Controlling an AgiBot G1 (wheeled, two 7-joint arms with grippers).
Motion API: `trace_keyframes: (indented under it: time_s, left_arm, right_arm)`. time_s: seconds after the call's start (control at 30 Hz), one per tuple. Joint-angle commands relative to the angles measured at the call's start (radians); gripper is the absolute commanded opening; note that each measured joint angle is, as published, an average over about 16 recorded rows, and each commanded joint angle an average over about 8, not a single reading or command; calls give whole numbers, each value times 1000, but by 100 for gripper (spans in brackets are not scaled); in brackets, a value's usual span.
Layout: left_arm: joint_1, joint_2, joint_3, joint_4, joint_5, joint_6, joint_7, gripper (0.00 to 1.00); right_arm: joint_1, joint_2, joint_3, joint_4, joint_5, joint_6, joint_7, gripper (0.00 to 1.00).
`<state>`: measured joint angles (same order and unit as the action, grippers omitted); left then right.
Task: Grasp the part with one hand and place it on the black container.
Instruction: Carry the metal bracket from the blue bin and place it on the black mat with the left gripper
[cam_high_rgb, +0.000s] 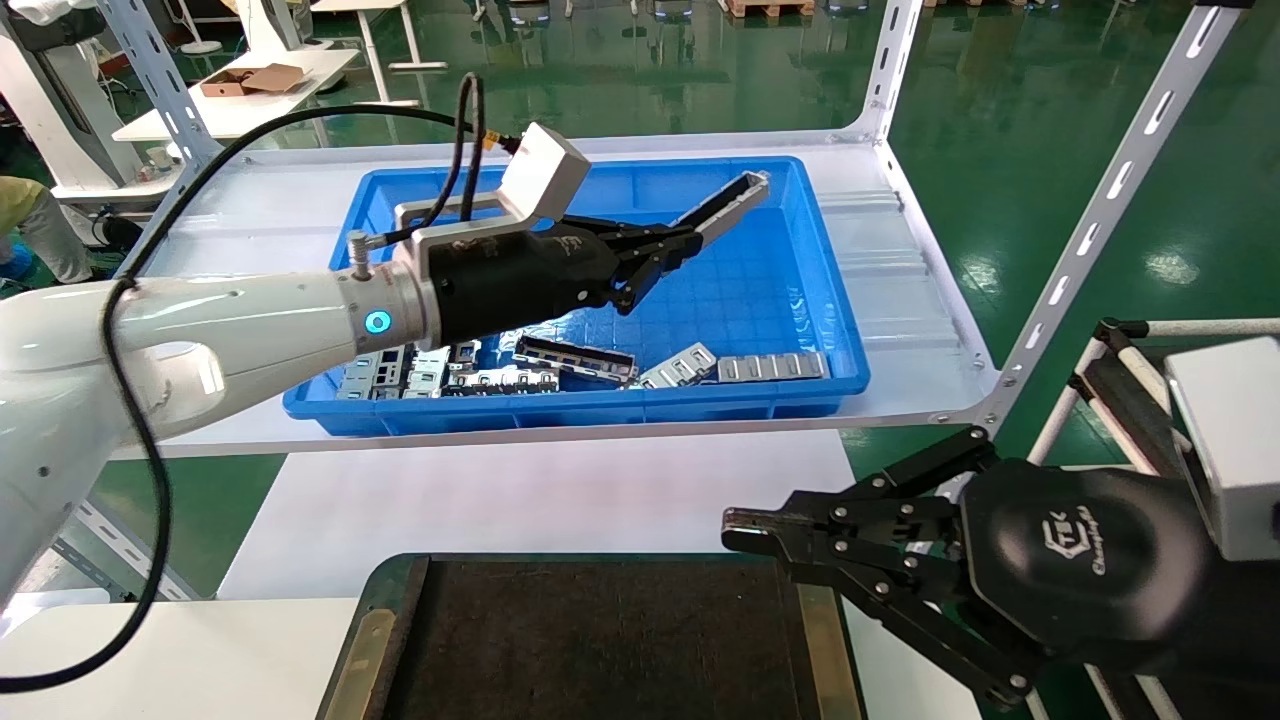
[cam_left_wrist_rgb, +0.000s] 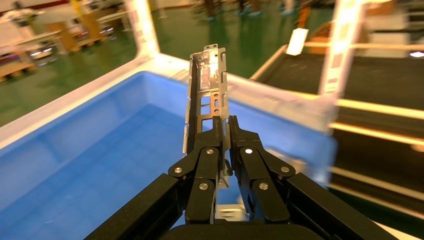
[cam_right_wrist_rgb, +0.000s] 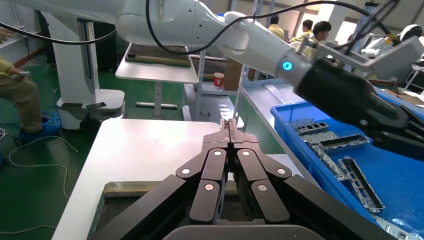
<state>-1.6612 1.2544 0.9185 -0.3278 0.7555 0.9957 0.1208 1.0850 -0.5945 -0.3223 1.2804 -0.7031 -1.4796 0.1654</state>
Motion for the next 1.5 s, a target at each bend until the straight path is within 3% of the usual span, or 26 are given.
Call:
trace_keyframes:
  time_s: [0.03,0.3,0.53,1.0,1.2,1.5]
  left_arm:
    - [3,-18,-5,-3,-11,58,12,0]
    - [70,-102,-9,-131,-39,176,-13,0]
    - [164,-187,-1,-335,-52,173,-77,0]
    - [425,-387,44,-826,-45,-62,-240,0]
    - [523,-419,84,-917,-11,-176,-280,0]
    - [637,-411,128,-939,22,-324,-309,0]
  right_arm:
    - [0,0,0,0,0,0,0,0]
    - [0,0,0,0,0,0,0,0]
    - [0,0,-1,0,0,0,0,0]
    - [0,0,-1,0,1,0,-1,0]
    - [0,0,-1,0,1,1,-1,0]
    - [0,1,-2,0,1,1,-1,0]
